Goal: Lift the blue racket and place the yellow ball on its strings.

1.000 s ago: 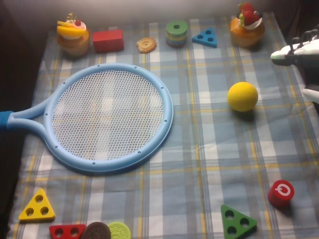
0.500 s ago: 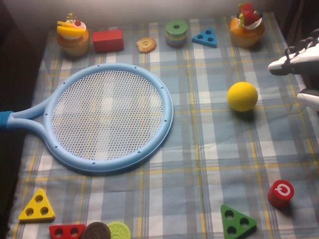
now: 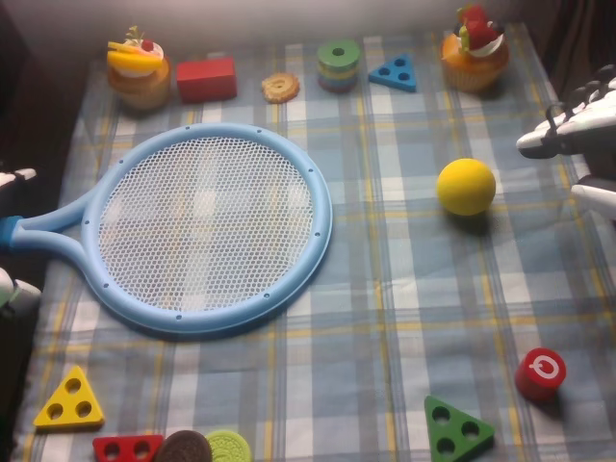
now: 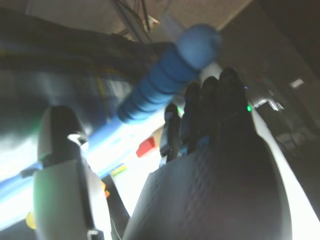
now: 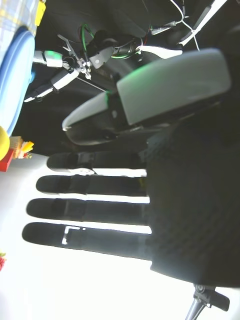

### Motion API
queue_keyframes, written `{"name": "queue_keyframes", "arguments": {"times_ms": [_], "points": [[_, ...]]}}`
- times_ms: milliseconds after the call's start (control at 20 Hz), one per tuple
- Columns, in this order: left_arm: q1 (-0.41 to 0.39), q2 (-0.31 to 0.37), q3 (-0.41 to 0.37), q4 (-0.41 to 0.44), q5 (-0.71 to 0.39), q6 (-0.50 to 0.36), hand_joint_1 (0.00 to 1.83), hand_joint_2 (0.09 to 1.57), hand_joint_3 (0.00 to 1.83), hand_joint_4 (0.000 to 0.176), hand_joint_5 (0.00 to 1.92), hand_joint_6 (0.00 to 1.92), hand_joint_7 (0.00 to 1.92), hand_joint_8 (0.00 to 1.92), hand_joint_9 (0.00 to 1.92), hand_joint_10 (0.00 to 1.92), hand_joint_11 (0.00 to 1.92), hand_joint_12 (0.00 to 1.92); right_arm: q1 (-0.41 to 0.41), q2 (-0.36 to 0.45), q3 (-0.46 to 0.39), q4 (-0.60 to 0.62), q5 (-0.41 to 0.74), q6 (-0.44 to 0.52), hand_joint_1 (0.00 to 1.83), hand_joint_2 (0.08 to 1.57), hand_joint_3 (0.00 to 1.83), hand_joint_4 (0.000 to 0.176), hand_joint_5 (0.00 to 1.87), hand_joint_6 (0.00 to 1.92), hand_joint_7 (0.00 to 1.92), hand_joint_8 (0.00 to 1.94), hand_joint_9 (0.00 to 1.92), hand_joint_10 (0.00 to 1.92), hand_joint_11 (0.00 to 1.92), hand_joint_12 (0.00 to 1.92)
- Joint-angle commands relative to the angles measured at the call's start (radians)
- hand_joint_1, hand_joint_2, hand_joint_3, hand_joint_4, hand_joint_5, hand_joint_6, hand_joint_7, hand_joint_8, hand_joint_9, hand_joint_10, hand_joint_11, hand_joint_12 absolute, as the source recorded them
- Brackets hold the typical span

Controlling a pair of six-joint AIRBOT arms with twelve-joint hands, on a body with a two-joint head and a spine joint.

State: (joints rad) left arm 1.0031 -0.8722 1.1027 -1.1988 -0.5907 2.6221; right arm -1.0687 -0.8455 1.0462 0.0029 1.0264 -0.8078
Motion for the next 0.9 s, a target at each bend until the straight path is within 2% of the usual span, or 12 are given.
{"name": "queue_keyframes", "arguments": {"times_ms": [0, 200, 350, 450, 500, 600, 650, 700, 750, 800, 850], "points": [[-0.008, -0.004, 0.015, 0.009, -0.078, 0.016, 0.95, 0.94, 0.00, 0.176, 0.03, 0.01, 0.19, 0.02, 0.08, 0.02, 0.00, 0.00, 0.013, -0.003, 0.003, 0.012, 0.115, 0.007, 0.65, 1.42, 0.00, 0.000, 0.71, 0.00, 0.77, 0.00, 0.75, 0.00, 0.55, 0.45], [-0.009, -0.014, 0.048, -0.036, -0.038, 0.049, 0.96, 0.95, 0.00, 0.176, 0.07, 0.01, 0.23, 0.00, 0.12, 0.01, 0.01, 0.00, 0.013, -0.007, 0.005, 0.010, 0.109, 0.009, 0.56, 1.43, 0.00, 0.000, 0.73, 0.00, 0.78, 0.00, 0.74, 0.00, 0.48, 0.50], [-0.013, -0.029, 0.075, -0.073, -0.016, 0.070, 1.00, 0.92, 0.00, 0.176, 0.15, 0.01, 0.31, 0.01, 0.23, 0.01, 0.08, 0.04, 0.013, -0.016, 0.010, 0.009, 0.107, 0.013, 0.52, 1.44, 0.00, 0.000, 0.74, 0.00, 0.78, 0.00, 0.74, 0.00, 0.49, 0.54], [-0.019, -0.042, 0.090, -0.083, -0.001, 0.072, 0.94, 0.95, 0.01, 0.176, 0.18, 0.01, 0.30, 0.00, 0.24, 0.01, 0.05, 0.04, 0.013, -0.019, 0.013, 0.007, 0.107, 0.020, 0.54, 1.45, 0.00, 0.000, 0.73, 0.00, 0.78, 0.00, 0.73, 0.00, 0.43, 0.69], [-0.022, -0.047, 0.094, -0.089, 0.005, 0.080, 0.95, 0.96, 0.00, 0.176, 0.24, 0.01, 0.35, 0.01, 0.28, 0.01, 0.06, 0.05, 0.013, -0.020, 0.014, 0.005, 0.107, 0.022, 0.54, 1.45, 0.00, 0.000, 0.73, 0.00, 0.78, 0.00, 0.73, 0.00, 0.43, 0.70], [-0.026, -0.055, 0.099, -0.100, 0.011, 0.085, 0.98, 0.96, 0.00, 0.176, 0.49, 0.02, 0.58, 0.02, 0.49, 0.02, 0.15, 0.12, 0.013, -0.020, 0.014, 0.004, 0.107, 0.024, 0.56, 1.45, 0.00, 0.000, 0.73, 0.00, 0.80, 0.00, 0.75, 0.01, 0.45, 0.70], [-0.028, -0.062, 0.104, -0.106, 0.012, 0.085, 0.99, 0.98, 0.00, 0.095, 0.73, 0.07, 0.77, 0.05, 0.76, 0.06, 0.26, 0.27, 0.013, -0.021, 0.014, 0.004, 0.107, 0.025, 0.59, 1.45, 0.00, 0.000, 0.74, 0.00, 0.81, 0.00, 0.76, 0.01, 0.45, 0.69], [-0.034, -0.067, 0.105, -0.106, 0.012, 0.085, 0.96, 1.01, 0.00, 0.063, 0.71, 0.49, 0.84, 0.18, 0.86, 0.11, 0.31, 0.49, 0.013, -0.021, 0.014, 0.004, 0.107, 0.028, 0.59, 1.45, 0.00, 0.000, 0.75, 0.00, 0.82, 0.01, 0.76, 0.00, 0.44, 0.69], [-0.040, -0.069, 0.105, -0.102, 0.014, 0.085, 0.94, 1.02, 0.00, 0.071, 0.57, 0.99, 0.83, 0.31, 0.87, 0.14, 0.30, 0.68, 0.013, -0.021, 0.014, 0.003, 0.107, 0.029, 0.58, 1.45, 0.00, 0.000, 0.75, 0.00, 0.83, 0.01, 0.76, 0.00, 0.44, 0.70], [-0.045, -0.070, 0.104, -0.097, 0.016, 0.085, 0.95, 1.02, 0.00, 0.061, 0.51, 1.26, 0.73, 0.66, 0.83, 0.35, 0.32, 0.82, 0.013, -0.021, 0.014, 0.001, 0.107, 0.031, 0.57, 1.45, 0.00, 0.000, 0.75, 0.00, 0.84, 0.01, 0.77, 0.01, 0.44, 0.70], [-0.047, -0.070, 0.104, -0.095, 0.017, 0.085, 0.97, 1.03, 0.00, 0.043, 0.48, 1.37, 0.62, 1.02, 0.73, 0.71, 0.30, 1.02, 0.013, -0.021, 0.014, 0.000, 0.107, 0.031, 0.57, 1.45, 0.00, 0.000, 0.76, 0.00, 0.84, 0.01, 0.78, 0.01, 0.45, 0.70]]}}
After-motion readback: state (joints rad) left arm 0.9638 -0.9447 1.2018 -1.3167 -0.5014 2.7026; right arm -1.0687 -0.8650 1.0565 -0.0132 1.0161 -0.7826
